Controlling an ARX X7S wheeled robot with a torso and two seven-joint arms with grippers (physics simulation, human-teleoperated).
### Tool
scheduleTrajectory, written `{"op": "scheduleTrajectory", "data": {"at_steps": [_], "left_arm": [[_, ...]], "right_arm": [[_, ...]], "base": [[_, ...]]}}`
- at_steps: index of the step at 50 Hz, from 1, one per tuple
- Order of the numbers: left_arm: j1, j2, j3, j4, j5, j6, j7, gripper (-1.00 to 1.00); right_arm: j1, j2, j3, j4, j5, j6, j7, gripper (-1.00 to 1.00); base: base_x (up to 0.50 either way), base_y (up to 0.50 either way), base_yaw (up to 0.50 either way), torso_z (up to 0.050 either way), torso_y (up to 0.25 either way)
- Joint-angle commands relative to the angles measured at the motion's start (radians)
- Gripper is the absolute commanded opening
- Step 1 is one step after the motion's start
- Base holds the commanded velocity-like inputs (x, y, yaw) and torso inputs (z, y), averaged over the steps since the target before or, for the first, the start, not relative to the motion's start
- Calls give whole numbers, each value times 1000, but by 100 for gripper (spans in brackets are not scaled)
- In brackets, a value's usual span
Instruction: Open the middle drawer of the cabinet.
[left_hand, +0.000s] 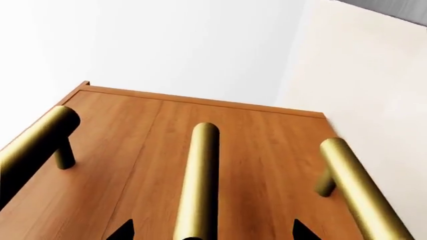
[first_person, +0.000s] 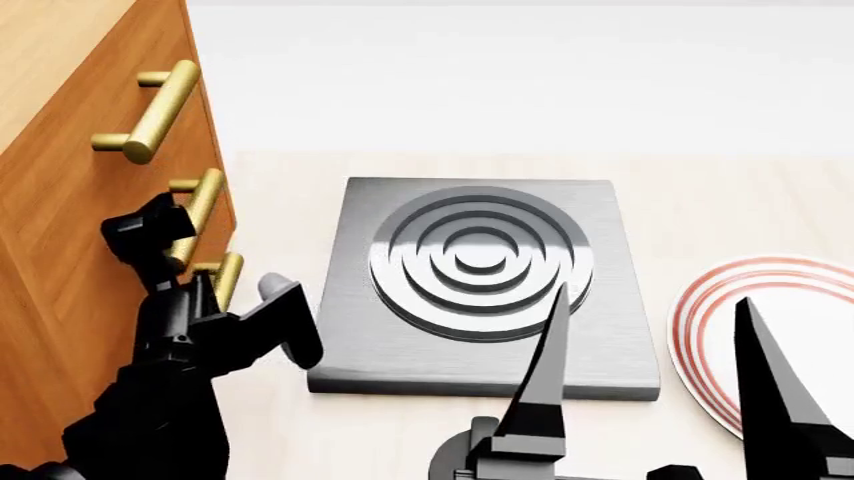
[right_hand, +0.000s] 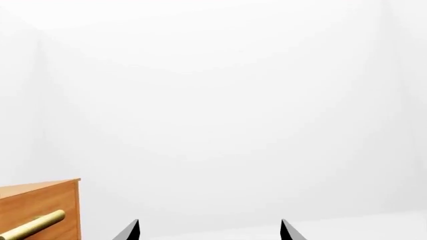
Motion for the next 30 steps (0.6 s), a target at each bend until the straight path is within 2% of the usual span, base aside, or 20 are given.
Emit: {"op": "scheduleTrajectory", "data": {"at_steps": [1,6,7,21,30], "left_arm": [[-2,0,-1,-27,13,-2,2,100],[-3,0,-1,-29,15,-1,4,100],[-3,0,-2,-29,15,2,5,-100],[3,0,0,-28,27,12,-9,-100],[-5,0,9,8,52,41,-64,-100]], "right_arm": [[3,1,-5,0,-2,1,2,100],[4,1,-8,2,-3,0,3,100],[5,1,-9,2,-4,1,4,100],[5,3,-11,2,-5,0,9,100],[6,4,-14,2,-6,-2,10,100]], "base": [[0,0,0,0,0],[0,0,0,0,0],[0,0,0,0,0],[0,0,0,0,0],[1,0,0,0,0]]}}
